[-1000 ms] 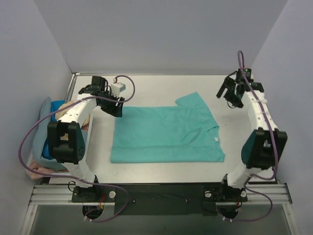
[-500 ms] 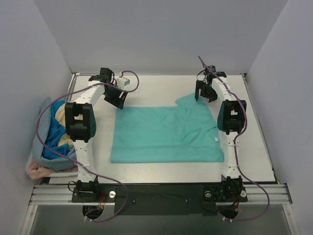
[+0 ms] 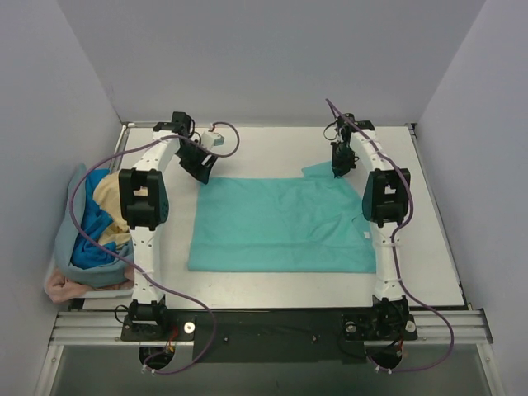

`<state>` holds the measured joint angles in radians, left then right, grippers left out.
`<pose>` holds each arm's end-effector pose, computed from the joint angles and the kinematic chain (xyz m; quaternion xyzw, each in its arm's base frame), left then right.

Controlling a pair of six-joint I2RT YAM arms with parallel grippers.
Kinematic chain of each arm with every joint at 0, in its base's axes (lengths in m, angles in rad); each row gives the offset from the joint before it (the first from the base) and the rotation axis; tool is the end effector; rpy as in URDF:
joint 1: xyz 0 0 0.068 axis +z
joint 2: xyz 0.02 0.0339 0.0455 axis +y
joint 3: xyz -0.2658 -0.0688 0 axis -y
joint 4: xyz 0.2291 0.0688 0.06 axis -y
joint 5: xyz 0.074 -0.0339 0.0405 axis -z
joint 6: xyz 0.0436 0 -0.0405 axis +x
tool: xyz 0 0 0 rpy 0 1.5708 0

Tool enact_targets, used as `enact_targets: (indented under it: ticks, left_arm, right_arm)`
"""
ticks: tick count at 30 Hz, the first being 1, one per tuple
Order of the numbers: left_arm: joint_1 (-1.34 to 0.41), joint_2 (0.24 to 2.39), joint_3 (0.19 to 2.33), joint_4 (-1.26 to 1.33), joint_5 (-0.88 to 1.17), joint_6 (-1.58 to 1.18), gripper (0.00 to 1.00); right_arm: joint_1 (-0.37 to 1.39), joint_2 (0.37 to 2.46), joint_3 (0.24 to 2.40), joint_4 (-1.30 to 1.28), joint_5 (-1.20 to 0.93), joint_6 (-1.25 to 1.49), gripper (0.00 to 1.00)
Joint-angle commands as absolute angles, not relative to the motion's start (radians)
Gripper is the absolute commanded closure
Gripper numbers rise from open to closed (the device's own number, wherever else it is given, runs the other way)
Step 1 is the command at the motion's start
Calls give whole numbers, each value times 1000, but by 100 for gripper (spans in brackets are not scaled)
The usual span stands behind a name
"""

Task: Fold and stack the t-shirts
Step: Grap the side of the flattened tshirt furthest away from the robot with both arms

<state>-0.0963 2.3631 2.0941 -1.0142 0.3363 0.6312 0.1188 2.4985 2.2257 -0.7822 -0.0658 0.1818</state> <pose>0.4751 -0.0604 0.1867 0.3696 0.9033 -0.1224 0.1800 0.5234 0.0654 0.1667 0.0221 0.9662 0.0696 0.2473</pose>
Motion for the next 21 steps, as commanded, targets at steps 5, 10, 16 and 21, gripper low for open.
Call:
enact_targets:
  ticks: [5, 10, 16, 21]
  left_arm:
    - [-104, 2459, 2239, -1195, 403, 778, 30]
    - [-117, 2483, 2286, -1147, 387, 721, 39]
    - [-123, 2453, 2298, -1126, 475, 747, 34]
    - [-133, 2506, 2347, -1161, 386, 720, 47]
  right_arm:
    - [106, 2402, 2200, -854, -67, 158, 100]
    - [106, 2353, 2151, -841, -87, 146, 100]
    - [107, 2322, 2106, -827, -97, 132, 100]
    - [109, 2315, 2091, -822, -97, 137, 100]
